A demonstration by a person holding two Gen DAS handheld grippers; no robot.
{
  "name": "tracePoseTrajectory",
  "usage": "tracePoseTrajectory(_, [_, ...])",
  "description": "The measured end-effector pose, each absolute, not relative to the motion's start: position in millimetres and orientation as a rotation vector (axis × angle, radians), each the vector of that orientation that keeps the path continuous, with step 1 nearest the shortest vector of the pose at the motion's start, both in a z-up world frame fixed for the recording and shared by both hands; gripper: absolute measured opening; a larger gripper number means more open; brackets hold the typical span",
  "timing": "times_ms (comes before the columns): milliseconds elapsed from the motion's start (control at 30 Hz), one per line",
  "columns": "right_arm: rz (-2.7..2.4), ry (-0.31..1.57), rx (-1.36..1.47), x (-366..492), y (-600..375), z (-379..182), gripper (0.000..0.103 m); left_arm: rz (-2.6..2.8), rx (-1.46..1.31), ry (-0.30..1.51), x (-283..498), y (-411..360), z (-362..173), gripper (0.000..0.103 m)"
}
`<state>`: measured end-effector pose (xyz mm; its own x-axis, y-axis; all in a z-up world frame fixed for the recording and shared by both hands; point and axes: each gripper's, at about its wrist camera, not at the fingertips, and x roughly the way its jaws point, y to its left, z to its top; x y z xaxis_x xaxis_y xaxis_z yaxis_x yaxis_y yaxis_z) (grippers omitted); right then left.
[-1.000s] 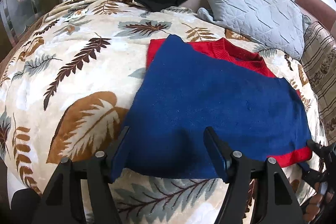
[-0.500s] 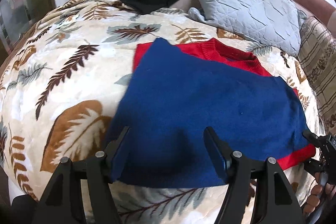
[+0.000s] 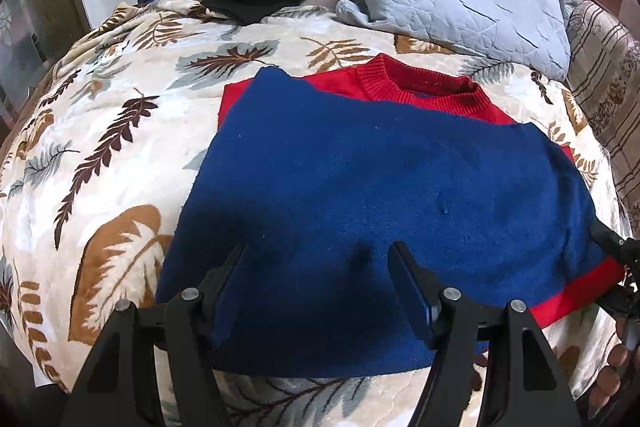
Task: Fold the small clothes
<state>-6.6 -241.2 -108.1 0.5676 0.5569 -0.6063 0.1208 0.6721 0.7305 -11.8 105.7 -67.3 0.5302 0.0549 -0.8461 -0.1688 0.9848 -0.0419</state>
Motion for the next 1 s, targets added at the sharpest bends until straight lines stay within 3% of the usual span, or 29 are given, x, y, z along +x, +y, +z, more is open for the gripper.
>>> tracePoseTrajectory(100, [0.266,0.986,0.801,0.0,-239.6,-114.8,0.067,0.134,-0.123,1.007,-10.1,105.7,-68.1,0.07])
tracePoseTrajectory(200, [0.248,0.991,0.789,2.1,-239.8,-117.1,0.051,0.135,-0.117,1.001,-9.4,104.7,-66.8,0.07])
tracePoseTrajectory(233, [0.24,0.996,0.775,2.3,-239.2,-116.4,0.039,0.136,-0.116,0.999,-8.9,104.9,-66.5,0.07])
tracePoseTrajectory(333, [0.219,1.006,0.756,3.6,-240.4,-116.7,0.034,0.135,-0.119,0.995,-5.7,104.6,-65.9,0.07])
tracePoseTrajectory(667, [0.254,0.961,0.791,2.2,-242.7,-106.5,0.037,0.09,-0.104,0.935,-0.7,93.9,-67.4,0.07])
tracePoseTrajectory(767, [0.222,1.007,0.784,8.3,-241.3,-118.9,0.037,0.095,-0.028,1.053,12.9,85.4,-95.2,0.07])
tracePoseTrajectory(1000, [0.214,1.011,0.76,8.0,-240.1,-117.9,0.034,0.11,-0.092,0.96,3.8,97.3,-80.1,0.07])
